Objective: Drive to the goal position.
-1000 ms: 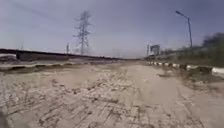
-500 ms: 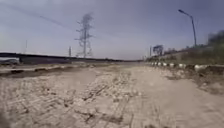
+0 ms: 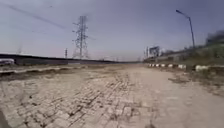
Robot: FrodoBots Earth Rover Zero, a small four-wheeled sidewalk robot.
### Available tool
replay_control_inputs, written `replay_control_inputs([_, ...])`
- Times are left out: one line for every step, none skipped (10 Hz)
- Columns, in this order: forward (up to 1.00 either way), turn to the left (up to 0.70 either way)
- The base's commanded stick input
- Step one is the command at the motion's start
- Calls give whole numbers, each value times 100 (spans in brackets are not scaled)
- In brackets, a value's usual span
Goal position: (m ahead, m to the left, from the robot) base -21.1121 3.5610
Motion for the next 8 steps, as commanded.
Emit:
replay_control_inputs([0, 0])
replay_control_inputs([0, 6])
replay_control_inputs([0, 14])
replay_control_inputs([0, 100])
replay_control_inputs([0, 100])
replay_control_inputs([0, 100])
replay_control_inputs([0, 100])
replay_control_inputs([0, 100])
